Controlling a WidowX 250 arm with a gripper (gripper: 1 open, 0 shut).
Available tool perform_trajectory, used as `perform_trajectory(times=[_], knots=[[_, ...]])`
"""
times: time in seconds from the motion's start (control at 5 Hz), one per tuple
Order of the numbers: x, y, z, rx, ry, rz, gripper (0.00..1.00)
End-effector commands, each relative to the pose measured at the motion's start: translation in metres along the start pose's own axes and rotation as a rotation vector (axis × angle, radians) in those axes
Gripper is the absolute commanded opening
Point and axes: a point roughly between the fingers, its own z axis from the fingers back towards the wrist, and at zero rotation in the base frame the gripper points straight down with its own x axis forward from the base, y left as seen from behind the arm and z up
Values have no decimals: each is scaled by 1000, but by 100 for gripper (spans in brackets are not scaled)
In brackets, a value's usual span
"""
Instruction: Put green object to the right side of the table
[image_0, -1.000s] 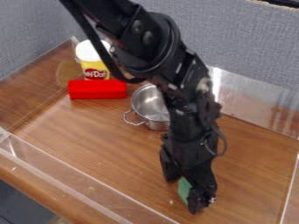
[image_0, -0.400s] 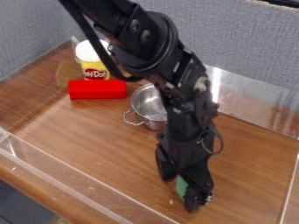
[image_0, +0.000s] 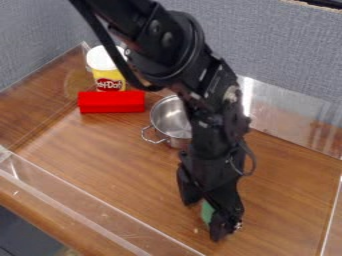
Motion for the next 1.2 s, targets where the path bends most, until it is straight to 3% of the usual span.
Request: perform_trajectory(times=[0.0,1.0], knots=[[15,-1,19,20,-71,-19,100],[29,-8,52,52,-116,-44,100]])
